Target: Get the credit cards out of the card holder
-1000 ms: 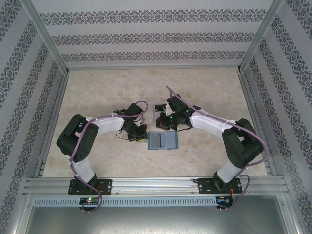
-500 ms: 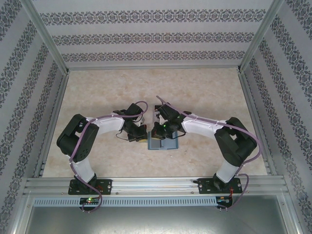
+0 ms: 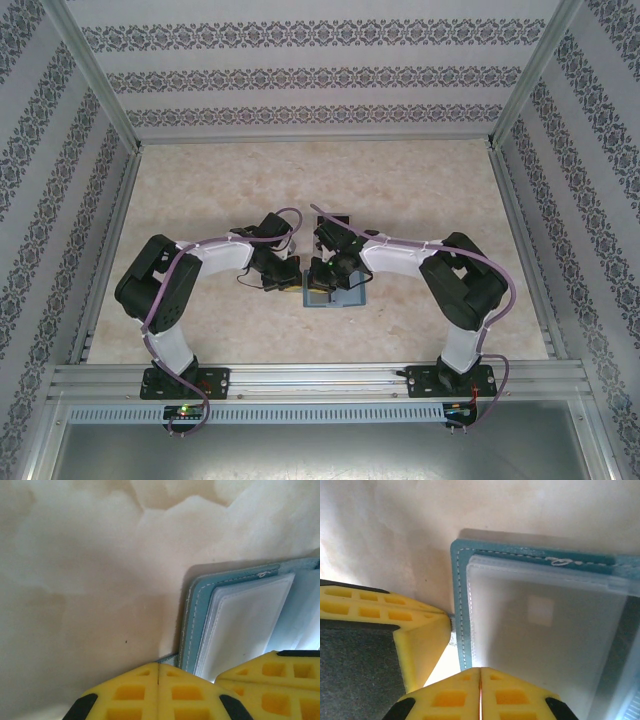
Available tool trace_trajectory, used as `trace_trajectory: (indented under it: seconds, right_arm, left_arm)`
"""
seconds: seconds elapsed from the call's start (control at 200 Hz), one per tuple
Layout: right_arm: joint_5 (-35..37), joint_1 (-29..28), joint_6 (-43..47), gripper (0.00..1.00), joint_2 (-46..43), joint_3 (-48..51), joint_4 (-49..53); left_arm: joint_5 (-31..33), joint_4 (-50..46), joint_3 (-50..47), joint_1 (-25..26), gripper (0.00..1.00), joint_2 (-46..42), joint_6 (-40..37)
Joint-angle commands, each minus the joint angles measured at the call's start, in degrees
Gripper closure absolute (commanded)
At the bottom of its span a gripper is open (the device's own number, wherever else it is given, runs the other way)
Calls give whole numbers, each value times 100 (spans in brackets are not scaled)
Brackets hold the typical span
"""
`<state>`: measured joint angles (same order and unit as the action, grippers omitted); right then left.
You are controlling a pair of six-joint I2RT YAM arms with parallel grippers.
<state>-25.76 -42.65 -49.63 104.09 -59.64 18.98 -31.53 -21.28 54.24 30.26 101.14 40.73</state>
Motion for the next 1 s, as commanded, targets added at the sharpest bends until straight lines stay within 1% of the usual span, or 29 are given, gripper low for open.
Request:
trace_trajectory:
  seconds: [0.0,0.27,0.365,0.545,0.819,0.994]
  right_arm:
    - [176,-97,-4,89,118,-171,224]
    - [337,-130,140,84,234,-314,590]
    - [493,-142,207,83,217,-371,822]
    - [788,-162,336,77,217,-518,1264]
    - [1118,-231,452,72,312,-713,1686]
    - [1466,-322,576,70,392,-942,2103]
  left_arm:
    - [123,-156,-200,-38,98,37,-49]
    - [121,-148,-194,-35,98,46,-40]
    - [123,-144,-194,-37,99,46,-43]
    - [115,-144,-182,-42,98,61,-40]
    - [105,-166,-157,-35,99,81,-57]
    - [95,-192,-118,-38,99,81,-98]
